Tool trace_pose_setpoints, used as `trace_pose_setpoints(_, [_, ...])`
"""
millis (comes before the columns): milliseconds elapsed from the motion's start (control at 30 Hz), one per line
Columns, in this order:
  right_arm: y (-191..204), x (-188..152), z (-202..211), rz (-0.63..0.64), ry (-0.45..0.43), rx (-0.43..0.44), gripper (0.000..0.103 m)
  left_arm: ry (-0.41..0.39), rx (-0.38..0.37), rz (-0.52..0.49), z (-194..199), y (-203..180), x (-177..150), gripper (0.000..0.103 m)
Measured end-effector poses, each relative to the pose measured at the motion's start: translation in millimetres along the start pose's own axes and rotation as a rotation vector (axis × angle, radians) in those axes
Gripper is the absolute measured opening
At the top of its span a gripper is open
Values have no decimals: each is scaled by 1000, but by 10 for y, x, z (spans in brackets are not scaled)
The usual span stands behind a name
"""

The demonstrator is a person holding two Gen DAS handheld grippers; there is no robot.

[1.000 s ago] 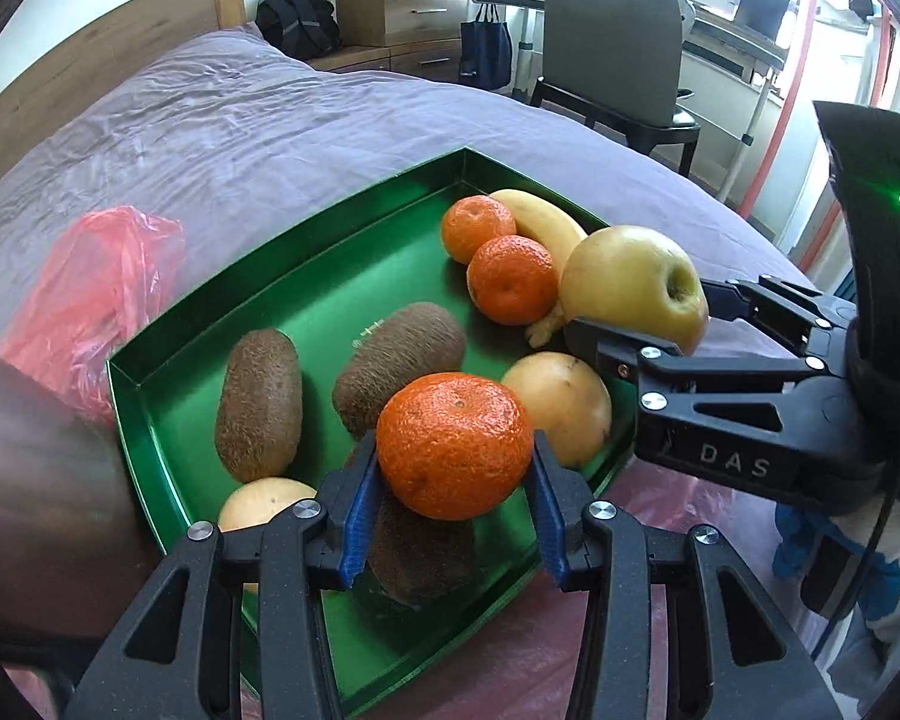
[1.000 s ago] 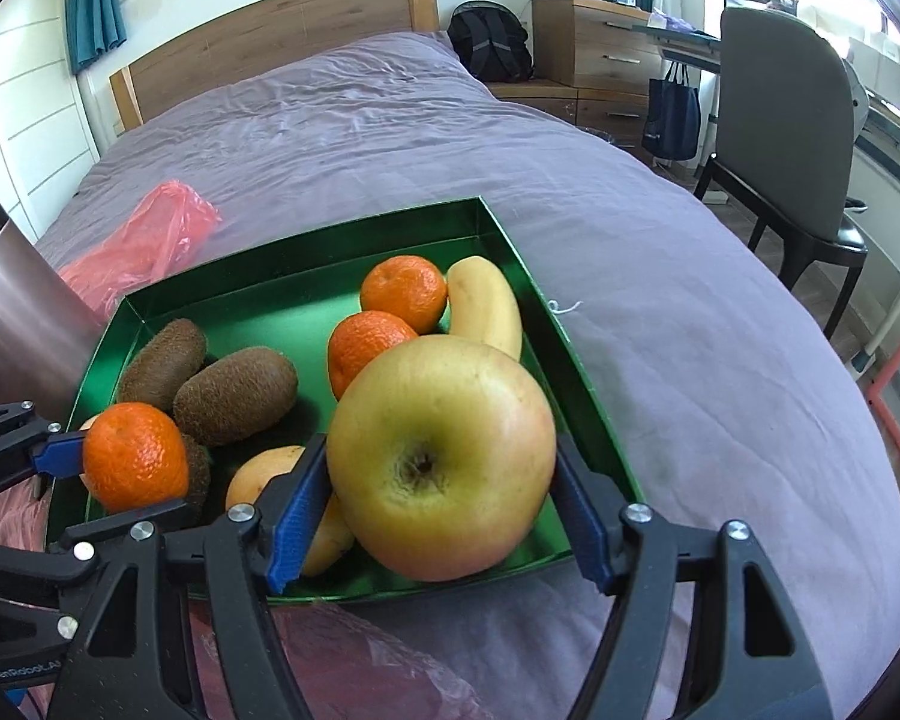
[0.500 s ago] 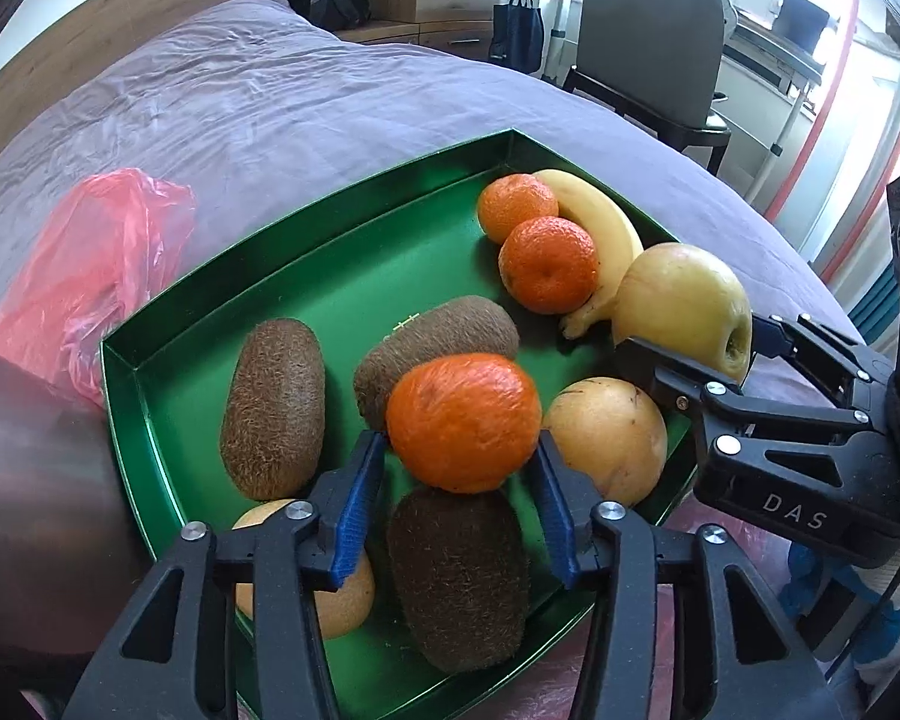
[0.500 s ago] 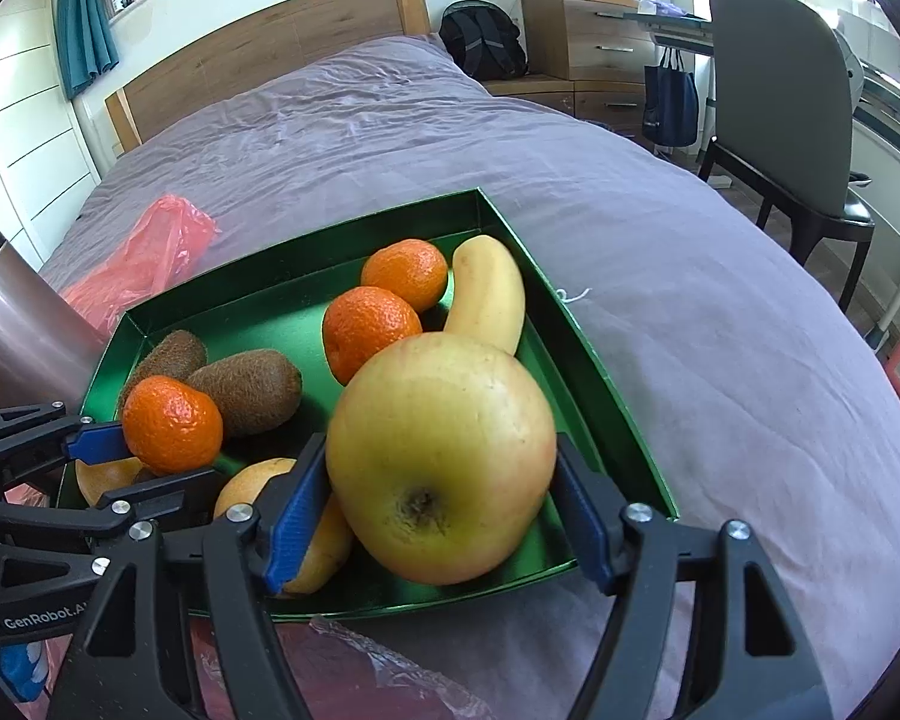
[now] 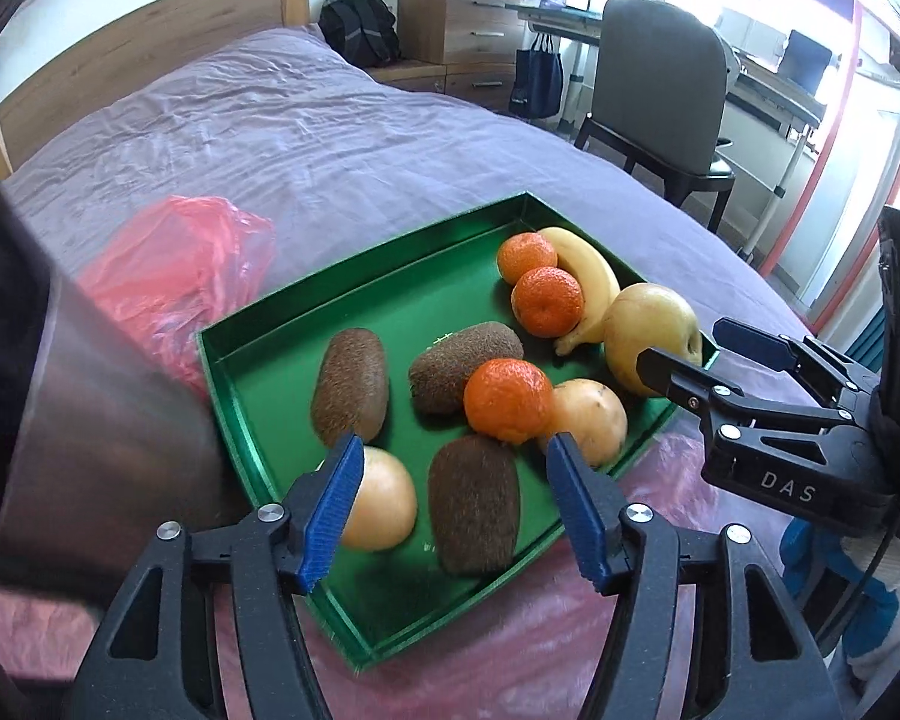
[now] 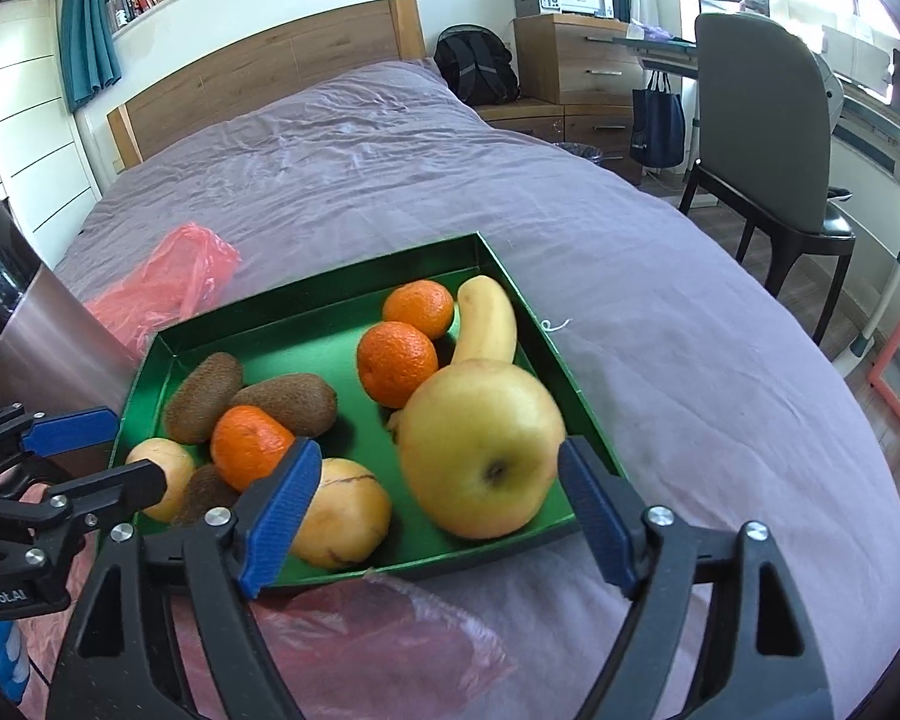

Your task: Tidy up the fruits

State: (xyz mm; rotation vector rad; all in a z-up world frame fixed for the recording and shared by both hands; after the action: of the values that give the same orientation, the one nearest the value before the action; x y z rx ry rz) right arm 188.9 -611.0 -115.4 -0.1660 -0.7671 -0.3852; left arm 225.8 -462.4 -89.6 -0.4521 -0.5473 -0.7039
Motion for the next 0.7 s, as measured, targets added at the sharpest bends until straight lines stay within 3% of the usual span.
trace_pose_setpoints(333, [371, -267, 598, 36, -10, 37, 103, -85, 68, 33, 849, 42, -505, 73])
trace_pose_setpoints(700, [919, -740, 1228, 97, -21, 75, 103, -112, 158, 138, 1620, 384, -1304, 75])
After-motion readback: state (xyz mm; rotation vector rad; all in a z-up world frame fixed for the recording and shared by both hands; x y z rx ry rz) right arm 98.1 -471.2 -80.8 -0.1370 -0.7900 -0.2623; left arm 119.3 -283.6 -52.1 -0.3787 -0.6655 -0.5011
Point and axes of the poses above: each gripper's, at about its wrist camera, not at the fingertips, and z roughly against the way its jaws point, y to its left, x to its top, the point moved 8 cm from there along -z, roughly the way its jaws point, and after that the axes turned 11 degrees about -x, right-handed, at the moved point
